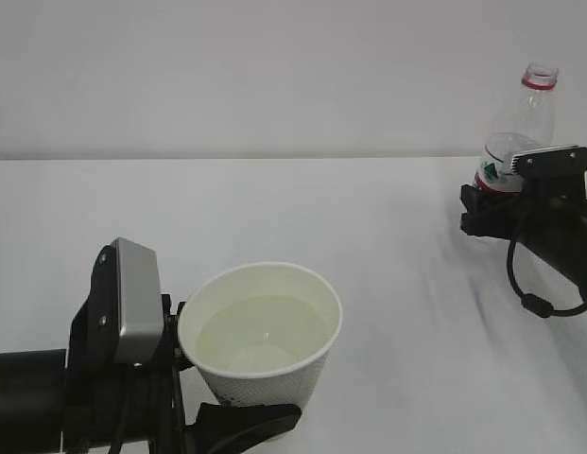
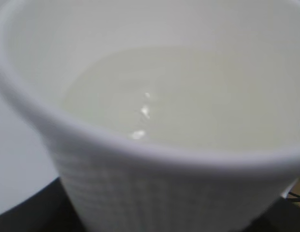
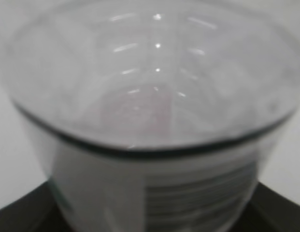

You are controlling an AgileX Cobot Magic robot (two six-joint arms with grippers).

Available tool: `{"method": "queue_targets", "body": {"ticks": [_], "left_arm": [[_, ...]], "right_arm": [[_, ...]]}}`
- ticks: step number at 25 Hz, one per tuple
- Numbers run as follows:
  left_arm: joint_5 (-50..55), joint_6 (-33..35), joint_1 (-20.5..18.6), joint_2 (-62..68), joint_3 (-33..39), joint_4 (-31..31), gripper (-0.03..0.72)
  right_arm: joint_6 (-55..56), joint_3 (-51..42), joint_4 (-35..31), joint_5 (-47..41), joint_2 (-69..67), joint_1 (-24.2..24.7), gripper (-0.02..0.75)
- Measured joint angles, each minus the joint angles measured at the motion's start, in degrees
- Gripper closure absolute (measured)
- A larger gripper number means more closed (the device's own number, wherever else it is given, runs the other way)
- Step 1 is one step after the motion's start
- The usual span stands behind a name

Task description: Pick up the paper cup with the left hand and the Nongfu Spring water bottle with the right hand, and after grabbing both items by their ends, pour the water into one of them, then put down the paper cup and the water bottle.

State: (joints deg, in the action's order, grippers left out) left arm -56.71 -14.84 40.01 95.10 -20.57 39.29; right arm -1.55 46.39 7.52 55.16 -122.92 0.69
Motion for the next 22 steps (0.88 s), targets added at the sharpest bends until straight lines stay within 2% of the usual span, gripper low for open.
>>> {"method": "queue_targets", "body": {"ticks": [7,15,22], "left_arm": [[0.14,0.00,0.00,0.00,0.00,0.00,0.174],[0.31,0.00,0.00,0.00,0.00,0.00,0.175],[0.40,0.00,0.00,0.00,0.00,0.00,0.175]], "right_arm": [[0.00,0.00,0.00,0.83,0.00,0.00,0.157],[0.00,-1.72,0.00,1.89,0.00,0.00,0.147],[0.00,-4.09,-0.61,7.93,0.00,0.00,0.147]]}}
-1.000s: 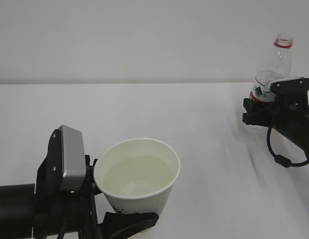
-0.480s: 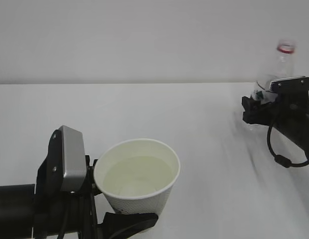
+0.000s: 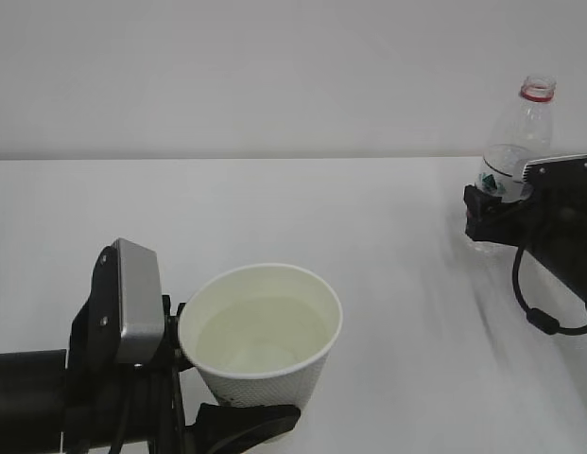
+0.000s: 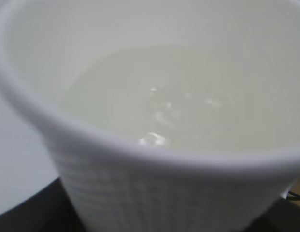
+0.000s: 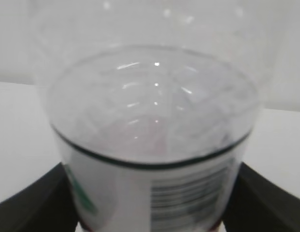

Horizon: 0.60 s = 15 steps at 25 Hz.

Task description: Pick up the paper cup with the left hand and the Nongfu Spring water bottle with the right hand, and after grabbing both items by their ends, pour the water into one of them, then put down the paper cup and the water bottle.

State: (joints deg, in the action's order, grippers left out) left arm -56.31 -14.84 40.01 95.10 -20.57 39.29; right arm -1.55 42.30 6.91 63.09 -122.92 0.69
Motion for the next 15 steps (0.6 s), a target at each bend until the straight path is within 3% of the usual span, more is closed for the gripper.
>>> {"method": "queue_targets", "body": {"ticks": [15], "left_arm": [[0.00,0.00,0.00,0.00,0.00,0.00,0.176]], "right_arm": [[-0.10,-1.53,-0.21,1.86,0.15,0.00,0.147]]}}
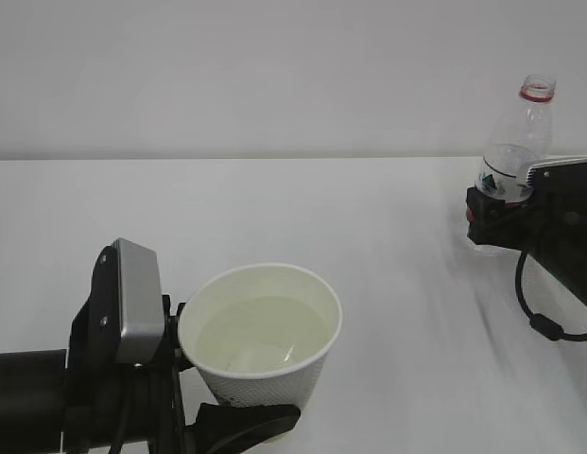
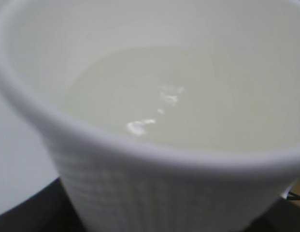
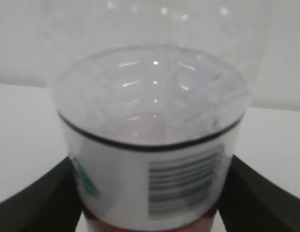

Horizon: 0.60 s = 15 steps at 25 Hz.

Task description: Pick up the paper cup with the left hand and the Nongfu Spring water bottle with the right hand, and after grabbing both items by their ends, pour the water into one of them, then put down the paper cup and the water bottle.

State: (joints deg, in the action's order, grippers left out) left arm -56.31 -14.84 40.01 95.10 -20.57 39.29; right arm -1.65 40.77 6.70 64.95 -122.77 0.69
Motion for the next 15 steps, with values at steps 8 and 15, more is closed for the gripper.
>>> {"method": "queue_targets", "body": {"ticks": [8,15], "left_arm": [[0.00,0.00,0.00,0.00,0.00,0.00,0.176],[0.00,0.00,0.00,0.00,0.00,0.00,0.176]], "right_arm": [[-0.34,-3.05,0.00,0.12,2.76,0.00,0.147],[-0.34,-6.79,-0.03,0.23,6.01,0.00,0.147]]}}
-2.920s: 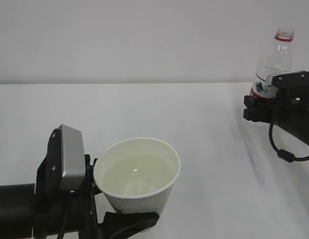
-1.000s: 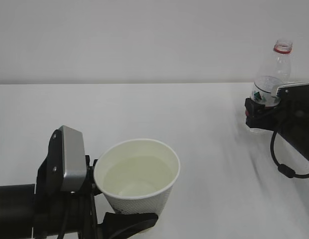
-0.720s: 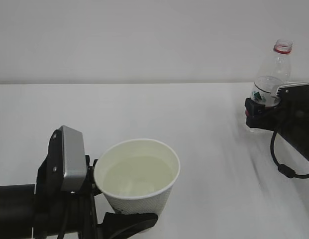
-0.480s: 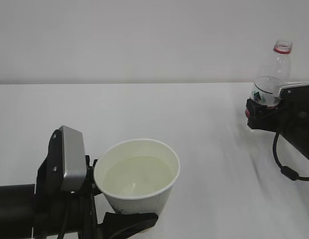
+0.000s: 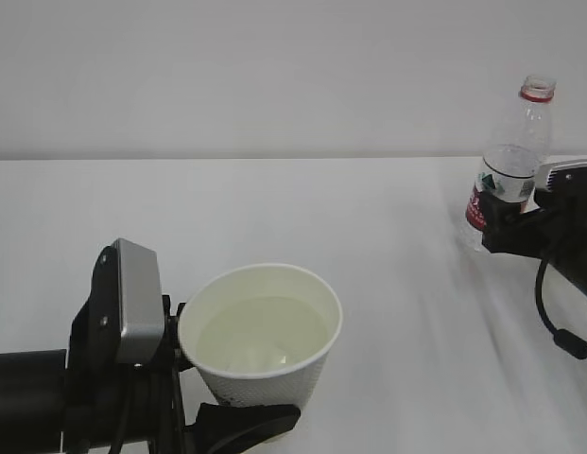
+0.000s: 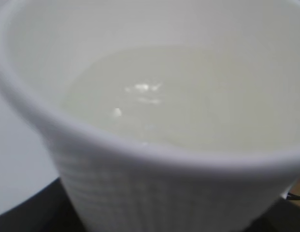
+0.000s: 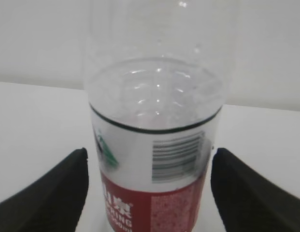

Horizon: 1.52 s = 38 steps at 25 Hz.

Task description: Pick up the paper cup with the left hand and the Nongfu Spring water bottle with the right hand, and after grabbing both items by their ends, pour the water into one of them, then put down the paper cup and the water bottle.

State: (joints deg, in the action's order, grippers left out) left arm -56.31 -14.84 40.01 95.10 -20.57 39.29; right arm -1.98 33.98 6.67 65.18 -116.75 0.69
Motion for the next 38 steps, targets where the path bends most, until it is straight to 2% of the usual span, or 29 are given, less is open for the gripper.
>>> {"method": "queue_targets", "body": {"ticks": [18,38], "left_arm": [[-1.20,0.00,0.00,0.03,0.00,0.00,0.178],[-1.29,0.00,0.00,0.03,0.00,-1.61,0.186]], "right_arm": [[-0.19,-12.11,-0.70,-0.34,17.48,0.00,0.147],[-0.19,-12.76,-0.82,-18.37,40.97,0.00,0.147]]}}
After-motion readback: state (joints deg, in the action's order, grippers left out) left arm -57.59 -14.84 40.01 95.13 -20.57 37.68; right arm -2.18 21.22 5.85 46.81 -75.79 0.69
